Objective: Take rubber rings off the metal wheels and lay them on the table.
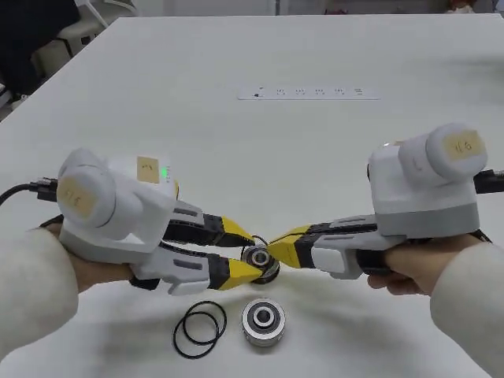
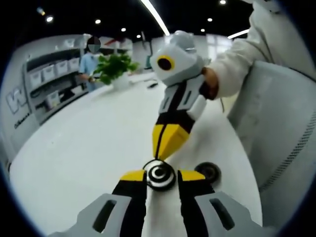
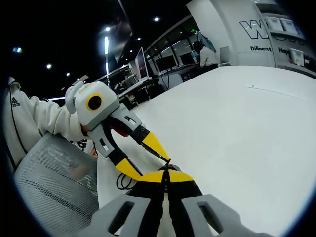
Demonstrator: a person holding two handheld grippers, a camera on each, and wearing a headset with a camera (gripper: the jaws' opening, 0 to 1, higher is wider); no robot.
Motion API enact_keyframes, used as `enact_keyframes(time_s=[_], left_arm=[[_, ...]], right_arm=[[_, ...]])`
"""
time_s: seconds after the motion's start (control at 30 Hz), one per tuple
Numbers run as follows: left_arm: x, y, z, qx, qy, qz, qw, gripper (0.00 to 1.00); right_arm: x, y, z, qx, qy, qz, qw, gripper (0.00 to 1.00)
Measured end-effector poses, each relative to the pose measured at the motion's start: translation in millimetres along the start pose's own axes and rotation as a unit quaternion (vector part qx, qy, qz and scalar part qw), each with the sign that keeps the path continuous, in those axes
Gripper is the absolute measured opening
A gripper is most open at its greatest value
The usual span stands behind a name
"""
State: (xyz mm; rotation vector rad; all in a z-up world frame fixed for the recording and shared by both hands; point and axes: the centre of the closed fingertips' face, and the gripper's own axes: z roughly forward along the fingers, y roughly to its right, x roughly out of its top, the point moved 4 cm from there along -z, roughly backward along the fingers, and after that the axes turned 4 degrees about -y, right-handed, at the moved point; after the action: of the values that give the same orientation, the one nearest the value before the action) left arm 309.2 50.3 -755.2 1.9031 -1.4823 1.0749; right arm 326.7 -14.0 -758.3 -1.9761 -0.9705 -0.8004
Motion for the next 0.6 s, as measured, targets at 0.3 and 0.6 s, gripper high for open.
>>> enact_keyframes(time_s=[0.3,0.6], left_arm=[[14.8,-10.8,-31.6,0.024,0.041,-0.020,0.9987,0.49],[17.1,-12.2,-53.2,0.045,0.053,-0.033,0.9970,0.63]], right_arm=[[2.9,-0.2,-3.3,-0.001,0.007,0.002,1.0000,0.00],[10.5,-6.9,-5.6,0.007,0.018,0.001,0.9998,0.00]])
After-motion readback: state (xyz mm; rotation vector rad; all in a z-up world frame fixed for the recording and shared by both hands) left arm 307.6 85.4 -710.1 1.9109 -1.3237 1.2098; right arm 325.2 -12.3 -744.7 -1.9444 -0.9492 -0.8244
